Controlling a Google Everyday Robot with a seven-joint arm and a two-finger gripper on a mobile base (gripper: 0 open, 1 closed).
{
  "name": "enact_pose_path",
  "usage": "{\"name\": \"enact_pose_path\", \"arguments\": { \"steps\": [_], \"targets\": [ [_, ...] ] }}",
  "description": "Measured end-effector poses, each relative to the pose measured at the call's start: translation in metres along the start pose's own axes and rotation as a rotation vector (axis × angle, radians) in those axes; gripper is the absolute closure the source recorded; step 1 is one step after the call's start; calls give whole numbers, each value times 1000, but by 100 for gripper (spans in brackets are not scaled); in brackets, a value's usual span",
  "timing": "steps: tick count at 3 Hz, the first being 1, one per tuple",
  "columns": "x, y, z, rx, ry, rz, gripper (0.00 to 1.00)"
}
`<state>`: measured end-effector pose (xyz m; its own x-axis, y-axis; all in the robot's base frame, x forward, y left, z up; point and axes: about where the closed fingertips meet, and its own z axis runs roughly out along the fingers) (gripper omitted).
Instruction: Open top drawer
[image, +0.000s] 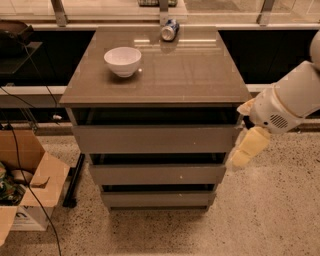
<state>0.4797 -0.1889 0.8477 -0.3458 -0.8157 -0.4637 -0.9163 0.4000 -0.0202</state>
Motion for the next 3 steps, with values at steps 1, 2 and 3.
{"name": "enact_pose_path", "arguments": {
  "steps": [1, 2, 3],
  "targets": [
    [-4, -3, 40, 17, 1, 6, 0],
    [-12, -15, 80, 30, -13, -15, 0],
    [-17, -32, 114, 30, -20, -24, 0]
  ]
}}
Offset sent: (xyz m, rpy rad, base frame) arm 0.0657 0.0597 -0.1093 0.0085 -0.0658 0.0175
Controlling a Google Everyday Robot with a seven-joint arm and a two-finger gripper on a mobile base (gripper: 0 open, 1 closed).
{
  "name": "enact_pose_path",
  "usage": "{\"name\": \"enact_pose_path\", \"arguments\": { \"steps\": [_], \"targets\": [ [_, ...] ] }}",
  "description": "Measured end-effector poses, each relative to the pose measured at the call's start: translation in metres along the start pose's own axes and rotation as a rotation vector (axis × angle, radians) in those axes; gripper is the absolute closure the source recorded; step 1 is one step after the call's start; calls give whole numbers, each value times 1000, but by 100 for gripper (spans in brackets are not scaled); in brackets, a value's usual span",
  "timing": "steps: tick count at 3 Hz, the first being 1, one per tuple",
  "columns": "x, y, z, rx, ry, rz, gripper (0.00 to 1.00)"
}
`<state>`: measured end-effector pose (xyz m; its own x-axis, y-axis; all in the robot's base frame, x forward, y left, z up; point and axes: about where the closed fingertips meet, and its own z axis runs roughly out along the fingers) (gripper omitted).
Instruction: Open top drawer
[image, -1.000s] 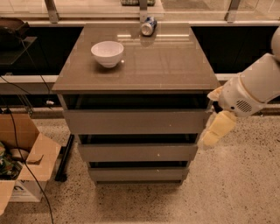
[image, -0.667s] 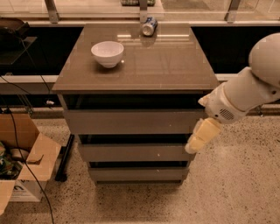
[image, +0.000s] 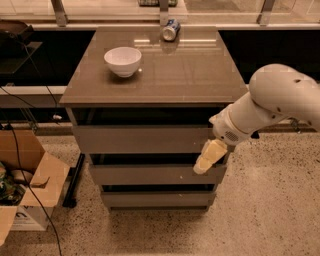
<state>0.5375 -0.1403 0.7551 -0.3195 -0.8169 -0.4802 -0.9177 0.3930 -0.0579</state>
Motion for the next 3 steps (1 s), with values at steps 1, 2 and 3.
{"name": "enact_pose_path", "arguments": {
  "steps": [1, 2, 3],
  "targets": [
    [4, -25, 29, -1, -6, 16, 0],
    [12, -54, 56, -8, -18, 51, 0],
    [24, -81, 84, -10, -28, 91, 0]
  ]
}}
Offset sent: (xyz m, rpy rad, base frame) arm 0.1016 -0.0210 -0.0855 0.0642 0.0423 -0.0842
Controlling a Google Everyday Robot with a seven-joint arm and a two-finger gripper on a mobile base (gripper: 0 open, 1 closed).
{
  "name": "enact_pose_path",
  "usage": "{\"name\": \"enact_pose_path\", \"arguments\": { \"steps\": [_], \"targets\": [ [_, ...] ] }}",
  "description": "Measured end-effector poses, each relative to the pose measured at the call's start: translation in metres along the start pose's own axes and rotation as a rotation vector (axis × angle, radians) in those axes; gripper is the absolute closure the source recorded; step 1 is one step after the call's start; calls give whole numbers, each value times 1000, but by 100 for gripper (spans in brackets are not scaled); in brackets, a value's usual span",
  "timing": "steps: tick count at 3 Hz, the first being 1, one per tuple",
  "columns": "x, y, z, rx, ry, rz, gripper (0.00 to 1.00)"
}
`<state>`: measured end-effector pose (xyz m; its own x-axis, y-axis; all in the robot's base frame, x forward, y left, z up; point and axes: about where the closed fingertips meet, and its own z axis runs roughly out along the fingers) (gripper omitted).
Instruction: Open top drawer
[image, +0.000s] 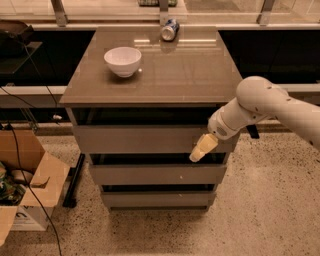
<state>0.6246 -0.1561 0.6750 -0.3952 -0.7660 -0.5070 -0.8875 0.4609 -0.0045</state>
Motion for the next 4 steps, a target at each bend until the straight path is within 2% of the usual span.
{"name": "enact_pose_path", "arguments": {
  "steps": [1, 2, 4],
  "targets": [
    [11, -19, 20, -7, 3, 36, 0],
    [9, -19, 16, -7, 3, 36, 19],
    [4, -20, 8, -7, 3, 36, 66]
  ]
}}
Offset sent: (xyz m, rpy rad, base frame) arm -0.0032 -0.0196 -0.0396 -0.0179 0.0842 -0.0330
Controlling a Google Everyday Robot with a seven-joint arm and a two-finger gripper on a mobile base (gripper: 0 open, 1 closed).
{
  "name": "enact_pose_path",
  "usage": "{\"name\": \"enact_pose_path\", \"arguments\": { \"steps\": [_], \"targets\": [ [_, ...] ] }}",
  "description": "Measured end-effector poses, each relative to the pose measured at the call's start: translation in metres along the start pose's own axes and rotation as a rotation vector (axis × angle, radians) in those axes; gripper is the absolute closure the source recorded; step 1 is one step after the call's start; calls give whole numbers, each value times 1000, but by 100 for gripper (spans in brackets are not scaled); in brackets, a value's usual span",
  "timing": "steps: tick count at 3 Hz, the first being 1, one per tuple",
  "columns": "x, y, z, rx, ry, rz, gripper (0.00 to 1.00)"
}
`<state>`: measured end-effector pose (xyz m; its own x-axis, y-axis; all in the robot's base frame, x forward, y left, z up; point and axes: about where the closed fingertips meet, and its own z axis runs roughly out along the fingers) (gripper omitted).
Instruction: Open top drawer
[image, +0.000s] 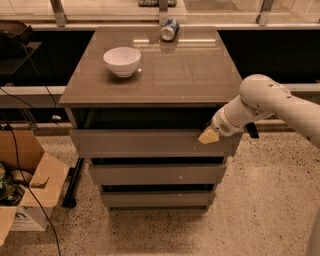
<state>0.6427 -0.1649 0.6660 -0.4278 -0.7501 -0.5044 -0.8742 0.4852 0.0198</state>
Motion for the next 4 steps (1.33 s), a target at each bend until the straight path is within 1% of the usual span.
{"name": "enact_pose_path", "arguments": {
  "steps": [1, 2, 3, 4],
  "targets": [
    [-1, -1, -1, 0, 0, 0, 62],
    [-1, -1, -1, 0, 0, 0, 31],
    [-1, -1, -1, 0, 0, 0, 8],
    [-2, 12, 0, -49, 76, -95, 0]
  ]
}}
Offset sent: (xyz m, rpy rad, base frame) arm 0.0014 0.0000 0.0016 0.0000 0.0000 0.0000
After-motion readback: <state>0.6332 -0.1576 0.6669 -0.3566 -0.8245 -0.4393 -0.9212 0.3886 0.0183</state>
